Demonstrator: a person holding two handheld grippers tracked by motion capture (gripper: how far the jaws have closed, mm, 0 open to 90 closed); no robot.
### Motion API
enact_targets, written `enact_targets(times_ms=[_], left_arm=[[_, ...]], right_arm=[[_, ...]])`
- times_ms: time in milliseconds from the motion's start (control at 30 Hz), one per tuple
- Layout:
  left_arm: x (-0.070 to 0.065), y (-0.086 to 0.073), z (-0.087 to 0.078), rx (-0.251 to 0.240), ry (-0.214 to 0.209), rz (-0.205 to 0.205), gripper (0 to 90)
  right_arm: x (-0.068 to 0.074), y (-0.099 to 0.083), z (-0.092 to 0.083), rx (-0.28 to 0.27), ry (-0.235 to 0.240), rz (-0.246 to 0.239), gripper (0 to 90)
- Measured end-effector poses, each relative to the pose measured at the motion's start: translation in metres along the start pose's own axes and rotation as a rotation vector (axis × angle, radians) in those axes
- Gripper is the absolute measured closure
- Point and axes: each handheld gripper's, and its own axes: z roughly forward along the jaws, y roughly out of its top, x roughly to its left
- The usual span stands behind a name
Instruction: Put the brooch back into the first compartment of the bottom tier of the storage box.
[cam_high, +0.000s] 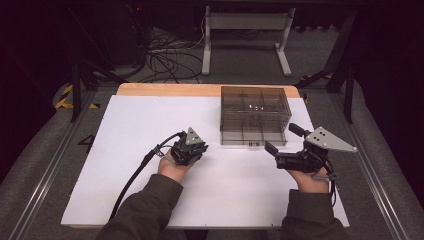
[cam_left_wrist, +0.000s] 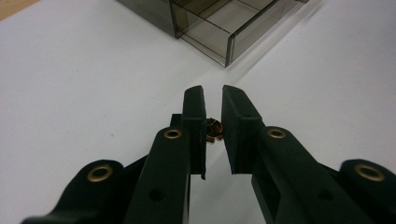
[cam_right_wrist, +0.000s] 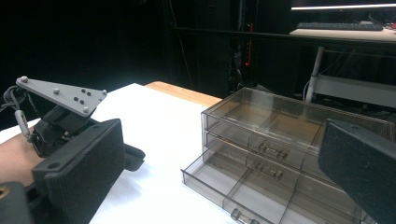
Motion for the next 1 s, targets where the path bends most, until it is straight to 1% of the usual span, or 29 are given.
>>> enact_targets(times_ms=[167, 267, 467, 500, 533, 1000], left_arm=[[-0.002, 0.001, 0.003, 0.000, -0.003, 0.002, 80.2], [-0.003, 0.003, 0.004, 0.000, 0.004, 0.012, 80.2], [-0.005, 0.007, 0.004, -0.006, 0.005, 0.019, 80.2], [-0.006, 0.007, 0.004, -0.007, 0.002, 0.015, 80.2], [-0.006, 0.008, 0.004, -0.006, 0.008, 0.022, 80.2], [-0.008, 0.015, 0.009, -0.013, 0.011, 0.027, 80.2]], right_arm=[[0.000, 0.000, 0.000, -0.001, 0.001, 0.000, 1.4], [0.000, 0.000, 0.000, -0.001, 0.001, -0.001, 1.4], [-0.001, 0.000, -0.001, -0.002, -0.002, 0.000, 1.5], [-0.001, 0.000, -0.001, -0.003, -0.002, 0.001, 1.5], [-0.001, 0.000, -0.001, -0.002, -0.002, 0.001, 1.5], [-0.002, 0.000, -0.001, 0.000, -0.005, 0.002, 1.6]])
